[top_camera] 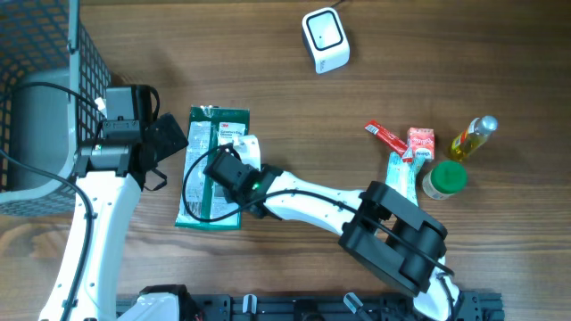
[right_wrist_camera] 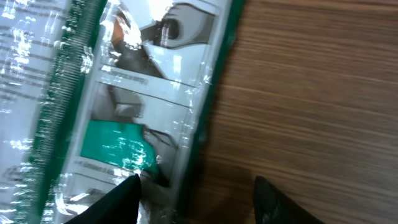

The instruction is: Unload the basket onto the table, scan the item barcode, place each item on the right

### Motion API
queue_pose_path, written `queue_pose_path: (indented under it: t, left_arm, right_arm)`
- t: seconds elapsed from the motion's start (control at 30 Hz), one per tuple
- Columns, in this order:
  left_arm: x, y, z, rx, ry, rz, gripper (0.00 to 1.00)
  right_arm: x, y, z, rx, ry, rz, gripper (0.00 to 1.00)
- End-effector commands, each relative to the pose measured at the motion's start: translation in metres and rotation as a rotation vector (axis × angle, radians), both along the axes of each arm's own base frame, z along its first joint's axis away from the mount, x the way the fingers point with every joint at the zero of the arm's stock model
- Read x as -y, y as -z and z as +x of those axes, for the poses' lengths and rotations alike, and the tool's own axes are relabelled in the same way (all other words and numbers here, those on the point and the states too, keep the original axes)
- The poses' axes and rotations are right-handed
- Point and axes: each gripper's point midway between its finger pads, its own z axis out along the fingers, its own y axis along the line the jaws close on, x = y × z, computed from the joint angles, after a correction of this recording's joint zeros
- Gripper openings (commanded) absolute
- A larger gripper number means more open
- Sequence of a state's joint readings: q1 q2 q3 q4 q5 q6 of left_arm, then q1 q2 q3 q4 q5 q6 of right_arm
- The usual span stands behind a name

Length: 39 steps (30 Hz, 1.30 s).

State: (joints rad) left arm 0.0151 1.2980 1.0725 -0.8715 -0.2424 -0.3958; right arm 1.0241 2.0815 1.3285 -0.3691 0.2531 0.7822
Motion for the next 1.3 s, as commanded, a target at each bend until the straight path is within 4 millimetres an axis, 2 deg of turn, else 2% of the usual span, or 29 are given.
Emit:
queue_pose_path:
  t: [0.0,0.17,0.33,0.4,0.5,0.6,0.67,0.77,0.83,0.9,0.97,1.07,1.17,1.27]
  left_arm:
    - [-0.003,-0.004,0.002,0.014,-0.018,0.008,1.00]
    - [-0.003,-0.004,0.002,0.014,-0.017,0.007,1.00]
    - [-0.003,-0.004,0.002,0.014,-0.017,0.007,1.00]
    - [-0.003,-0.004,0.002,0.014,-0.017,0.007,1.00]
    - [-0.003,-0.004,0.002,0.014,-0.018,0.008,1.00]
    - [-0.003,-0.004,0.002,0.014,-0.018,0.008,1.00]
    - [-0.003,-0.004,0.002,0.014,-0.017,0.007,1.00]
    - [-0.003,-0.004,0.002,0.014,-0.017,0.007,1.00]
    - [-0.003,-0.004,0.002,0.014,-0.017,0.007,1.00]
    - [-0.003,-0.004,0.002,0.014,-0.018,0.008,1.00]
    - [-0.003,-0.004,0.002,0.014,-0.017,0.007,1.00]
    - [-0.003,-0.004,0.002,0.014,-0.018,0.008,1.00]
    - [-0.003,-0.004,0.002,0.014,-0.017,0.007,1.00]
    - [-0.003,-0.004,0.002,0.014,-0.017,0.007,1.00]
  right_arm:
    - [0.026,0.006,0.005,0.033,0.048,-0.111,0.56]
    - [0.054,0.010,0.002,-0.031,0.146,-0.164,0.56]
    - [0.100,-0.007,0.006,-0.137,0.266,-0.198,0.56]
    - [0.119,-0.006,0.002,-0.202,0.293,-0.228,0.56]
    - [0.133,-0.003,-0.003,-0.288,0.320,-0.233,0.56]
    - [0.132,-0.012,0.001,-0.327,0.300,-0.174,0.56]
    - [0.128,-0.025,0.006,-0.317,0.262,-0.138,0.56]
    - [0.116,-0.061,0.013,-0.263,0.220,-0.052,0.56]
    - [0.110,-0.077,0.018,-0.221,0.189,-0.009,0.59]
    - [0.103,-0.082,0.025,-0.184,0.155,0.014,0.61]
    - [0.097,-0.080,0.032,-0.156,0.135,0.034,0.61]
    - [0.094,-0.066,0.039,-0.136,0.143,0.033,0.61]
    - [0.102,-0.044,0.041,-0.143,0.162,-0.035,0.62]
    - [0.103,-0.013,0.034,-0.209,0.164,-0.073,0.62]
